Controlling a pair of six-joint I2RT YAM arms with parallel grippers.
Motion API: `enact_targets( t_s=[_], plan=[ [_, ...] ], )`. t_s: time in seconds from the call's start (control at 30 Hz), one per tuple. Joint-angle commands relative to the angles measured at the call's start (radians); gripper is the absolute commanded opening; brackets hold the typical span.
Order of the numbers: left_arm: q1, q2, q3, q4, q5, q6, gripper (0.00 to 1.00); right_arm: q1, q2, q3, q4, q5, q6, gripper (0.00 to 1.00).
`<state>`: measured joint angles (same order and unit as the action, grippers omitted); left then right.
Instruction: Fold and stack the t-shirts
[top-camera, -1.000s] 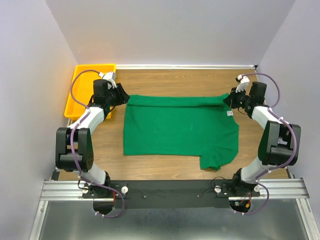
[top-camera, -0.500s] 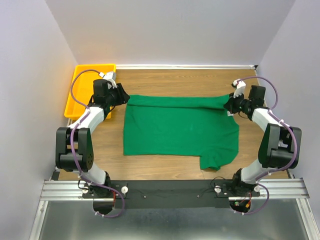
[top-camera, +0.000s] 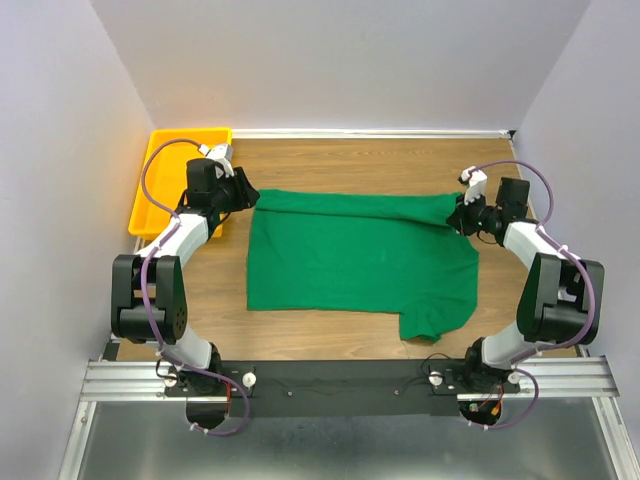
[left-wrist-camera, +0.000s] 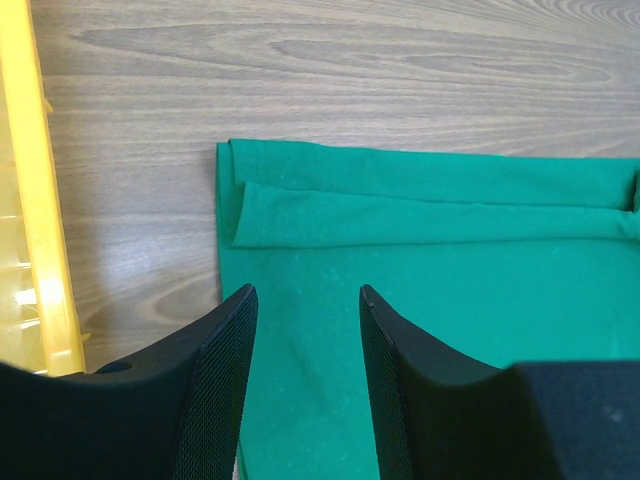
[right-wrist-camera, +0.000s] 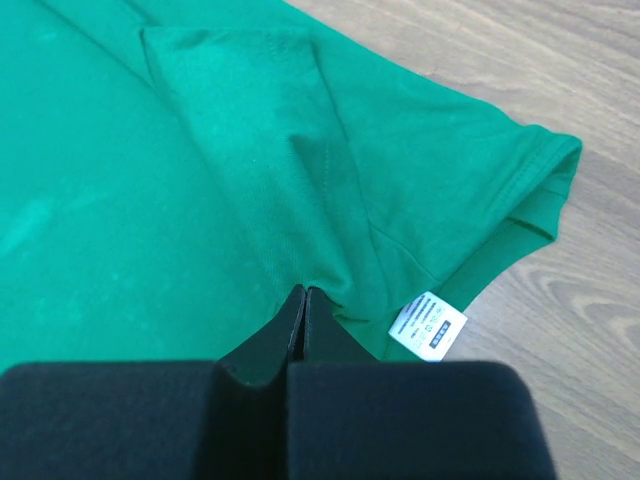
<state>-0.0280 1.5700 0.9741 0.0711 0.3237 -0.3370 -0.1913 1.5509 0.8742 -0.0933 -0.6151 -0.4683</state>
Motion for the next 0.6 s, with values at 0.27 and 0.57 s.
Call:
enact_targets(
  t_s=[0.27, 0.57],
  plan=[
    [0.005, -0.034, 0.011, -0.011, 0.002, 0.029, 0.54, -0.008, -0.072, -0.012, -0.386, -0.082, -0.452, 0.35],
    [0.005, -0.143, 0.023, -0.034, -0.058, 0.026, 0.55, -0.016, 0.094, 0.254, -0.414, -0.116, -0.141, 0.76]
  ],
)
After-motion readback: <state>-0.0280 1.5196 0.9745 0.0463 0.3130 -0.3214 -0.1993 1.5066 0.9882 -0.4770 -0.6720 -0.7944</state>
